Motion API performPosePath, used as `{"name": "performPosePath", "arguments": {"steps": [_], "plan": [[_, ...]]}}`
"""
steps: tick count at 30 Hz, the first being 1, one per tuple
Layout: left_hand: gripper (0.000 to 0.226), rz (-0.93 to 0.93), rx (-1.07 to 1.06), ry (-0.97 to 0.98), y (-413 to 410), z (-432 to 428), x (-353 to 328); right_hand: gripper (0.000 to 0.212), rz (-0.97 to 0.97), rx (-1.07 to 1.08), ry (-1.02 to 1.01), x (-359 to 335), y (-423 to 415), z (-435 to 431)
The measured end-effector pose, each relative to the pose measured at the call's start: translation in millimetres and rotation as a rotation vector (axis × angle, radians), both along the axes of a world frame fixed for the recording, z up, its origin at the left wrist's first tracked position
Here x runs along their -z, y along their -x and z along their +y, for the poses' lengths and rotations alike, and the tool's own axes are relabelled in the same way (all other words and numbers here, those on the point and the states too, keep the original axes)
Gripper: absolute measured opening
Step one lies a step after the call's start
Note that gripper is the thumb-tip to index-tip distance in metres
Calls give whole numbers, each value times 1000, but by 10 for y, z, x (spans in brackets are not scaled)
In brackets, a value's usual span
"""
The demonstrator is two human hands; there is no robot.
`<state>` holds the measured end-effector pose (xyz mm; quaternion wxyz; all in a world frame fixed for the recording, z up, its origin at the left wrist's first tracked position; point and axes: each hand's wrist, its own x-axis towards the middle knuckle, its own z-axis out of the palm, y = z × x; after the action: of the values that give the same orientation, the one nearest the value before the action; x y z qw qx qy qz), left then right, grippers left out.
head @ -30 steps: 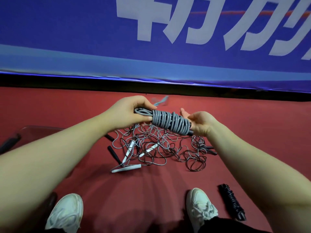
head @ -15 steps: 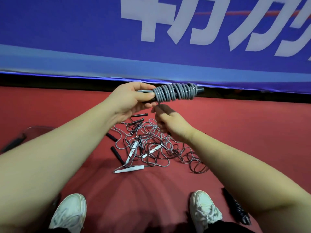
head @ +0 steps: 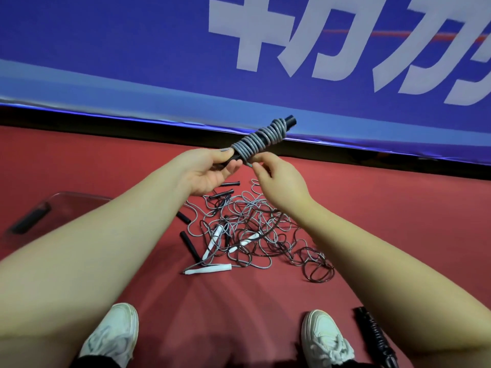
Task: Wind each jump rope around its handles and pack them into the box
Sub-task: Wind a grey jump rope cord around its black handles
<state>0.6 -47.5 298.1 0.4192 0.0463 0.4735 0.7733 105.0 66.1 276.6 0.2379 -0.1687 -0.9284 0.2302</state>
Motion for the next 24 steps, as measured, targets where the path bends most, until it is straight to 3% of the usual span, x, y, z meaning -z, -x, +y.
{"name": "performPosePath", "arguments": {"steps": [5, 9, 11, 14, 17, 21, 24], "plan": [[11, -115, -6, -60, 76, -42, -38, 22, 6, -21, -26, 51, 16, 35], [12, -108, 13, -59, 12, -7, -58, 34, -156, 122, -367, 168, 99, 102], [13, -89, 12, -58, -14, 23, -67, 31, -154, 120, -250, 205, 154, 87], [16, -69, -33, -67, -10, 54, -73, 15, -66, 52, 130, 223, 236, 37], [18, -50, -67, -64, -16, 88, -52, 27, -56, 59, 366, 197, 314, 31], [17, -66, -100, -91, -25, 122, -50, 24, -23, 155, 551, 189, 440, 119], [16, -57, -94, -107, -52, 141, -76, 22, 74, 253, 507, 162, 467, 202]]}}
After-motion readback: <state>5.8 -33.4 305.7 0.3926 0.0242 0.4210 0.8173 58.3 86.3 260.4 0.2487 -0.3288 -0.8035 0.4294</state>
